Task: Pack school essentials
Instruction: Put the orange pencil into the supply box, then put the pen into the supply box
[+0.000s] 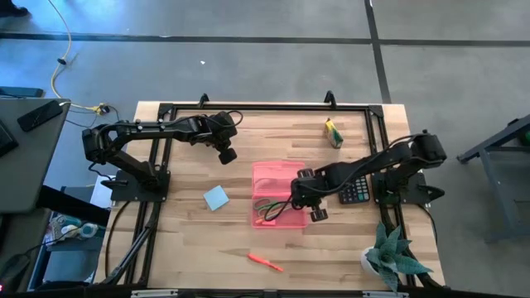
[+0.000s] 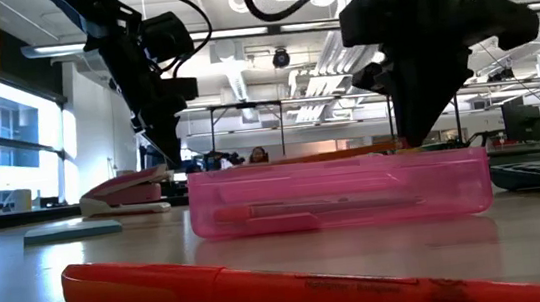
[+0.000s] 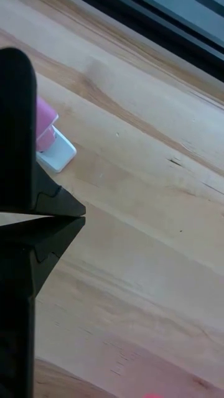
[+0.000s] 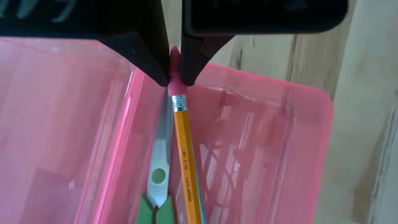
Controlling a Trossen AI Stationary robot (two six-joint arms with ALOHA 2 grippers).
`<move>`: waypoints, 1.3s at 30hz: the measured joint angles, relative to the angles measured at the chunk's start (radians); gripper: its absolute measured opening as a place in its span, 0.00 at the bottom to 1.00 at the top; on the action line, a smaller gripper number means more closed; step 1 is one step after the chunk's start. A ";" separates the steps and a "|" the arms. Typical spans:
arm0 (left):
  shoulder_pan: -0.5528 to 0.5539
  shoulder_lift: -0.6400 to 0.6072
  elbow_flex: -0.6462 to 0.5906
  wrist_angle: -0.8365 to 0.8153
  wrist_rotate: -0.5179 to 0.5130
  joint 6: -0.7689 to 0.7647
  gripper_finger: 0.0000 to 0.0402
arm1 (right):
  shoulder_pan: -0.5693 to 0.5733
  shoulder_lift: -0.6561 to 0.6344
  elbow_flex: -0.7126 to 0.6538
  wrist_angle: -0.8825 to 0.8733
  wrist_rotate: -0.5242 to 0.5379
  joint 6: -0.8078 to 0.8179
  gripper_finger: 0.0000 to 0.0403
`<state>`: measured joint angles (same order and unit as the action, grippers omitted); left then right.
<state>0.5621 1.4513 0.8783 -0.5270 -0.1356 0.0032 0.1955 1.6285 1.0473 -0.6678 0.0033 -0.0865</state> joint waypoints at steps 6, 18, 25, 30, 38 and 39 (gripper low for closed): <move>0.000 0.000 0.000 0.000 0.000 0.000 0.01 | 0.000 0.003 0.000 0.001 0.001 -0.020 0.01; 0.000 0.000 0.000 0.000 0.000 0.000 0.01 | 0.000 0.003 0.000 0.015 0.001 -0.024 0.06; 0.000 0.000 0.000 0.000 0.000 0.000 0.01 | 0.000 0.003 0.000 0.014 0.013 -0.019 0.22; 0.000 0.000 0.000 0.000 0.000 0.000 0.01 | 0.000 0.002 0.000 0.007 0.013 -0.024 0.26; 0.000 0.000 0.000 0.000 -0.001 -0.014 0.01 | -0.038 -0.059 0.000 -0.029 0.057 0.006 0.27; 0.000 0.000 0.000 0.000 0.001 -0.026 0.01 | -0.049 -0.074 0.000 -0.044 0.075 0.009 0.27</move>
<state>0.5621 1.4513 0.8783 -0.5275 -0.1349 -0.0232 0.1470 1.5545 1.0477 -0.7115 0.0784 -0.0775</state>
